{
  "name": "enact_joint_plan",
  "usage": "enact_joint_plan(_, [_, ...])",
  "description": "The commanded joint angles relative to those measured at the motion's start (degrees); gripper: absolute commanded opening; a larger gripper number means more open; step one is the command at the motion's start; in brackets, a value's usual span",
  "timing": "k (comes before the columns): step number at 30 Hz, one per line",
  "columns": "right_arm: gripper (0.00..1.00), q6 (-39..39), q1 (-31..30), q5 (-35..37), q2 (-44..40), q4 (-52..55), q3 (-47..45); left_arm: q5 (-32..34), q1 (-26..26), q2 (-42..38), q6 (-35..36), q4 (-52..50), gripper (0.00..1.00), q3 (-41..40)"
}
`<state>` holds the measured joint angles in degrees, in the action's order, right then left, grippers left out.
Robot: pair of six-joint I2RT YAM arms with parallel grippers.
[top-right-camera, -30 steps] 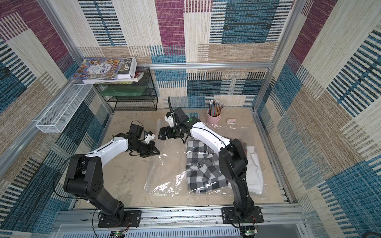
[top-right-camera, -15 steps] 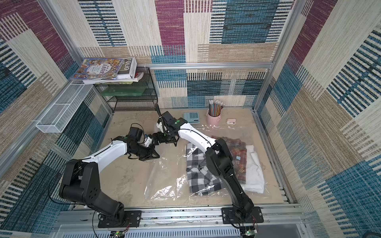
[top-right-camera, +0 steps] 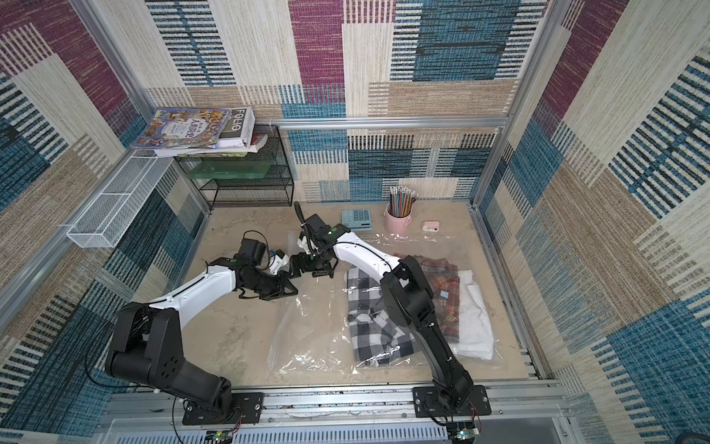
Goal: Take the shirt out of the vacuum bag
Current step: Open the vacuum bag at the center of the board.
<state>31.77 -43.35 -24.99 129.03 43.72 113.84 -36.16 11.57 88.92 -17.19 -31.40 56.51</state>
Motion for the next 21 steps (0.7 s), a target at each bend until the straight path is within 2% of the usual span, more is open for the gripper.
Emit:
enact_joint_plan(1, [0.92, 1.7, 2.3, -3.3, -3.9, -2.7, -2.2, 0.8, -0.1, 0.1, 0.6, 2.9, 0.01, -0.2])
enact_joint_plan(8, [0.93, 2.5, 4.8, -3.8, -5.8, -3.5, -4.4, 2.4, -0.1, -0.9, 0.3, 4.5, 0.00, -0.8])
enact_joint_plan(16, [0.93, 2.2, 1.4, -4.1, 4.4, 2.6, 11.2, 6.5, 0.3, -8.3, -0.3, 9.3, 0.00, -4.6])
enact_joint_plan(21, [0.93, 3.4, -0.3, -4.6, 6.3, 2.1, 13.9, 6.6, 0.8, -8.8, -0.2, 9.3, 0.00, -4.9])
